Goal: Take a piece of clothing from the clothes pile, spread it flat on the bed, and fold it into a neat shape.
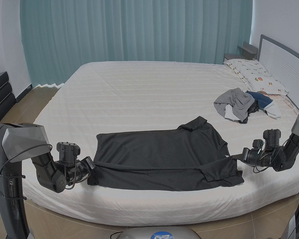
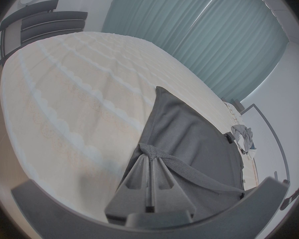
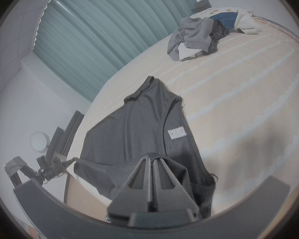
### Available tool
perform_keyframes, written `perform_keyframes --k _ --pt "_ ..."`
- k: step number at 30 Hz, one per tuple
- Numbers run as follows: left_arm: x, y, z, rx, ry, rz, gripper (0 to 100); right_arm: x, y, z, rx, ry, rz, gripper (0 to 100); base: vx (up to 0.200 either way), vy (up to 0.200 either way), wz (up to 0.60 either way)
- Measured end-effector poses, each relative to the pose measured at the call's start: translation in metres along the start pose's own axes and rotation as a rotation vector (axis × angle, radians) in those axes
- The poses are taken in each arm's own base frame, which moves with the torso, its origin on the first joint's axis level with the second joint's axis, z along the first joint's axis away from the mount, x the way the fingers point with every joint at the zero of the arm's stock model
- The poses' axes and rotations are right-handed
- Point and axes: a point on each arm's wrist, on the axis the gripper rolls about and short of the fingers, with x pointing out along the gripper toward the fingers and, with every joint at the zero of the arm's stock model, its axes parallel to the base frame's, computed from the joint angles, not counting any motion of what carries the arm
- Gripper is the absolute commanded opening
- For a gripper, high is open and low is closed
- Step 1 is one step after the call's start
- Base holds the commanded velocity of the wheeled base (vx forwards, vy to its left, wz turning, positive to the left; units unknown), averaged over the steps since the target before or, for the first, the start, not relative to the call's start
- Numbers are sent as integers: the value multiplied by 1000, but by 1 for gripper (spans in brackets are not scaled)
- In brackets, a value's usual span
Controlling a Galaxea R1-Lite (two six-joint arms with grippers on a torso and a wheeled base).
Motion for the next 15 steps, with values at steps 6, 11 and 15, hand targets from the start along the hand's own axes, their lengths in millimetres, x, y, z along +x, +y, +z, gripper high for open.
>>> perform_keyframes --k 6,11,15 --pt "7 4 -1 -24 2 10 0 14 -3 2 41 -57 -21 0 0 0 0" --pt "10 5 -1 -25 3 12 0 21 -3 3 55 -67 -15 0 0 0 0" --pt "11 5 -2 -25 4 12 100 24 -2 1 53 -62 -13 100 0 0 0"
